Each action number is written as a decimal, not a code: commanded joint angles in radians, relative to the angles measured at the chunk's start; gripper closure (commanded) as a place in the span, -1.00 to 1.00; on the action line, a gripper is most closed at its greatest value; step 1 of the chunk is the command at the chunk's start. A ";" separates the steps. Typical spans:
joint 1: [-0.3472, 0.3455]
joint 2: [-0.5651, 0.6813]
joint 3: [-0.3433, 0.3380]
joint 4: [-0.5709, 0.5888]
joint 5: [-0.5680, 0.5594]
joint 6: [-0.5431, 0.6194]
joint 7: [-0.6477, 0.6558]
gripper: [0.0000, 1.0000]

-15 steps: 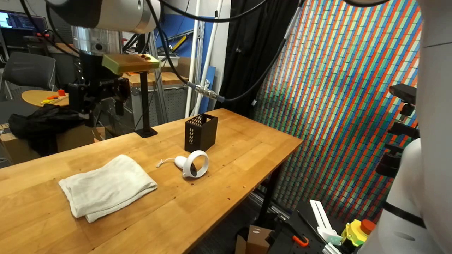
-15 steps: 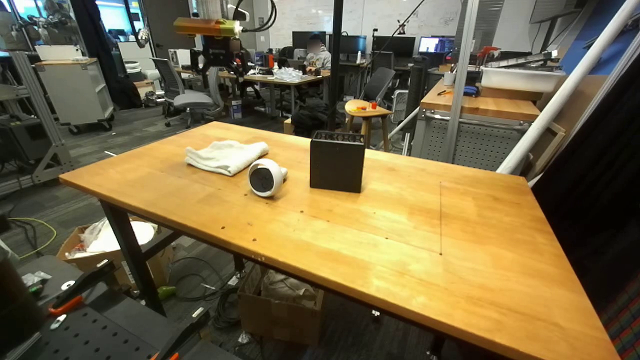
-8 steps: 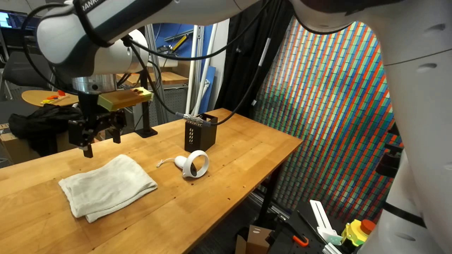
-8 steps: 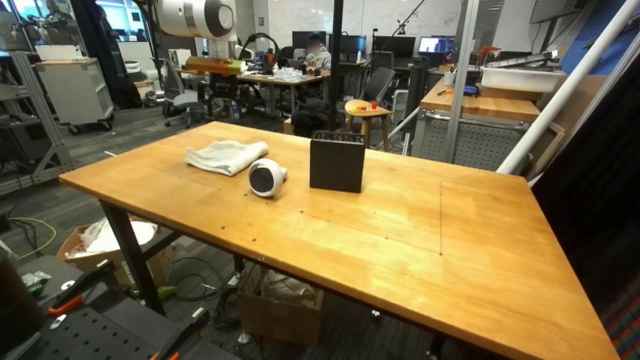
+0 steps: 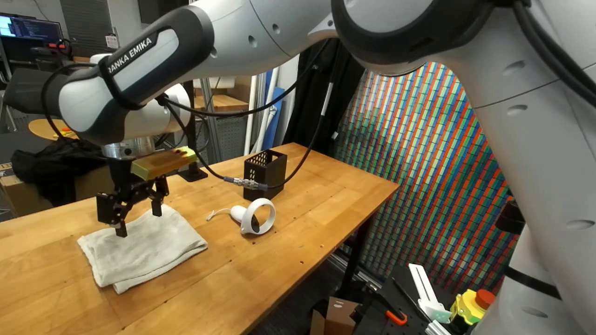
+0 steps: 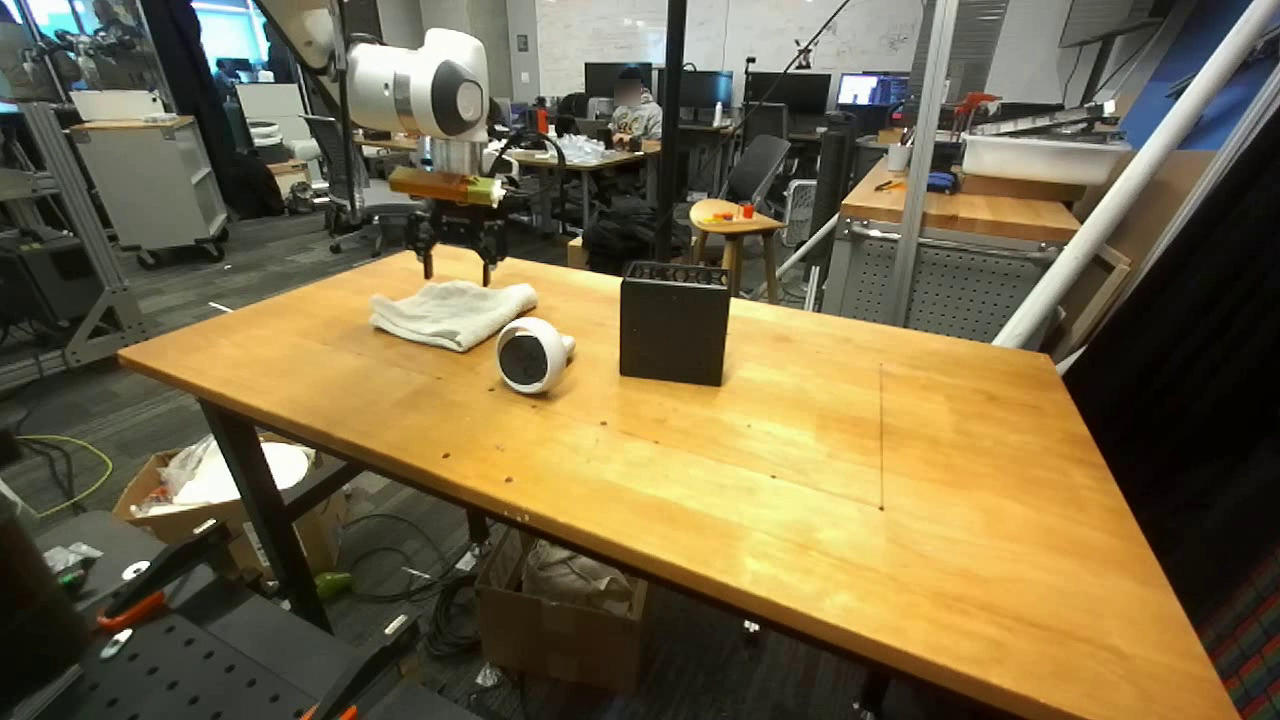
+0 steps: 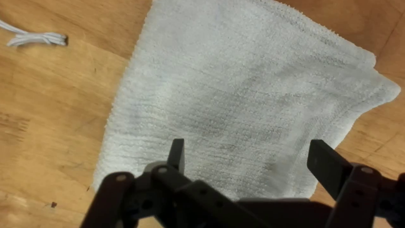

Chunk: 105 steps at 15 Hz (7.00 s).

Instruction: Pick up the towel and put it in the black object

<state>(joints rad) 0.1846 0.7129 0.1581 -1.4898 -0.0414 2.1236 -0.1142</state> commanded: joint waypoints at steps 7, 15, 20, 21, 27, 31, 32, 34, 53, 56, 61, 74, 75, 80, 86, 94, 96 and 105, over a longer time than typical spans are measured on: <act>-0.020 0.180 0.008 0.150 0.039 0.016 -0.019 -1.00; -0.018 0.139 -0.002 0.131 0.061 0.024 0.008 0.45; -0.015 0.062 -0.010 0.077 0.059 0.022 0.042 1.00; -0.012 0.041 -0.012 0.061 0.056 0.021 0.052 1.00; -0.004 -0.151 -0.020 -0.066 0.045 -0.001 0.114 0.95; -0.020 -0.324 -0.038 -0.168 0.016 -0.046 0.100 0.95; -0.028 -0.369 -0.045 -0.190 0.003 -0.069 0.088 0.95; -0.048 -0.451 -0.064 -0.222 -0.030 -0.121 0.060 0.95; -0.296 -0.578 -0.218 -0.179 -0.023 -0.340 -0.426 0.95; -0.304 -0.526 -0.215 -0.132 -0.020 -0.361 -0.472 0.95; -0.321 -0.421 -0.209 -0.024 -0.005 -0.397 -0.535 0.95; -0.378 -0.216 -0.189 0.179 0.059 -0.372 -0.549 0.95; -0.377 -0.200 -0.185 0.189 0.064 -0.367 -0.546 0.95; -0.378 -0.138 -0.162 0.208 0.089 -0.336 -0.534 0.95; -0.397 -0.102 -0.159 0.179 0.102 -0.273 -0.527 0.95; -0.415 -0.120 -0.158 0.101 0.122 -0.225 -0.507 0.95; -0.417 -0.115 -0.151 0.092 0.136 -0.223 -0.501 0.95; -0.433 -0.193 -0.161 -0.018 0.140 -0.192 -0.453 0.95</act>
<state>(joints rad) -0.2348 0.5857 -0.0078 -1.4188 0.0745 1.8958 -0.5838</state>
